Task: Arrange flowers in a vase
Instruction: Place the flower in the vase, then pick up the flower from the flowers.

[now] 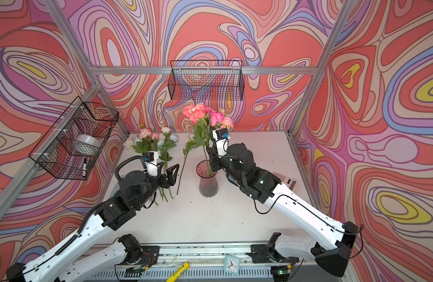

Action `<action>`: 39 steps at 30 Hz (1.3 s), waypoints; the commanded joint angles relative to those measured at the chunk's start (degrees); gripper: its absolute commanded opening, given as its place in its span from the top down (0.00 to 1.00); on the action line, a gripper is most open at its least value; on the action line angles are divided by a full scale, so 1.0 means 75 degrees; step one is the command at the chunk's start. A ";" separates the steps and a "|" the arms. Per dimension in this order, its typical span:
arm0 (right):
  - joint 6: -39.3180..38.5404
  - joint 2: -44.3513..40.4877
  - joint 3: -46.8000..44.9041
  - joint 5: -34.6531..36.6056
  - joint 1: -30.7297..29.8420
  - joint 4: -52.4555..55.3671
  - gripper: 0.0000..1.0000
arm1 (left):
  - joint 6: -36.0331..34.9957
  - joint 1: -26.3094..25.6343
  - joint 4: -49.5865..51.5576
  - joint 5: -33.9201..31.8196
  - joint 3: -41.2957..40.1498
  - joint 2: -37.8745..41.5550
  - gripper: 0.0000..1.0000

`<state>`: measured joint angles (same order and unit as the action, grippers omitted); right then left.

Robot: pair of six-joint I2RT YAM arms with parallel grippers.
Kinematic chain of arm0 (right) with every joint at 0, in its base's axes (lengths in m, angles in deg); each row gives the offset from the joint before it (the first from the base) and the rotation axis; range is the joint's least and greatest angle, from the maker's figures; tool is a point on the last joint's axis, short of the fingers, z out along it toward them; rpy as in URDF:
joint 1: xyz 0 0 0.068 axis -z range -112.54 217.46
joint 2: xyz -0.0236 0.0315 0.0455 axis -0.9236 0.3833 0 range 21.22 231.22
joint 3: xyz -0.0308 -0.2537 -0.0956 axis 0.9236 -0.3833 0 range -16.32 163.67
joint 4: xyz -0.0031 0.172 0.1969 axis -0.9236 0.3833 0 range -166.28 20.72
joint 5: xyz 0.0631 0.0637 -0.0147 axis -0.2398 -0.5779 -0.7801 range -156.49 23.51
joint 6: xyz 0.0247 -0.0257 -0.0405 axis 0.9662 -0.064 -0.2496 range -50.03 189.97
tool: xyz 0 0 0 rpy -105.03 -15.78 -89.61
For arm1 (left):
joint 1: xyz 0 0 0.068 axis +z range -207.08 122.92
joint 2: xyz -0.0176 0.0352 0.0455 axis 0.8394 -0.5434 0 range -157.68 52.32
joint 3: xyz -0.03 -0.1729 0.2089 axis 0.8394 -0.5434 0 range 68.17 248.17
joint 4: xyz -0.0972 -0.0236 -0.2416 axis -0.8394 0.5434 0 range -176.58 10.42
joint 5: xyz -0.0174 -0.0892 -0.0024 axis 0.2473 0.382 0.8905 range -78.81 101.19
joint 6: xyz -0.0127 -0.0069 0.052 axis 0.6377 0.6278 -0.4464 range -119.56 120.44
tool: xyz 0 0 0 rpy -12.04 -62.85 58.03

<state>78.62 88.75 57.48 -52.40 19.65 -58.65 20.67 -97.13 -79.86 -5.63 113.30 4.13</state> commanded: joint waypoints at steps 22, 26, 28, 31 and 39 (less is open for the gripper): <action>0.0849 -0.2013 -0.1690 0.0545 0.0012 0.0248 0.62 | 0.1664 0.2926 0.3152 0.0875 0.3418 -0.6154 0.54; 0.0956 -0.2045 -0.1966 0.0548 0.0014 0.0240 0.62 | 0.1613 0.3694 0.3242 0.1123 0.3845 -0.6666 0.55; 0.0992 -0.2042 -0.2064 0.0526 0.0012 0.0217 0.62 | 0.1410 0.3953 0.3346 0.1239 0.4084 -0.7038 0.58; 0.1036 -0.1974 -0.2195 0.0452 0.0015 0.0137 0.62 | 0.1033 0.4139 0.3789 0.1473 0.4656 -0.7670 0.72; 0.1074 -0.1727 -0.2340 0.0327 0.0012 0.0040 0.62 | 0.1474 0.4337 0.3526 0.0908 0.3876 -0.7393 0.73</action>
<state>86.18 75.44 40.60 -49.56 19.65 -57.47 29.59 -65.55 -55.11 3.23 144.88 -53.77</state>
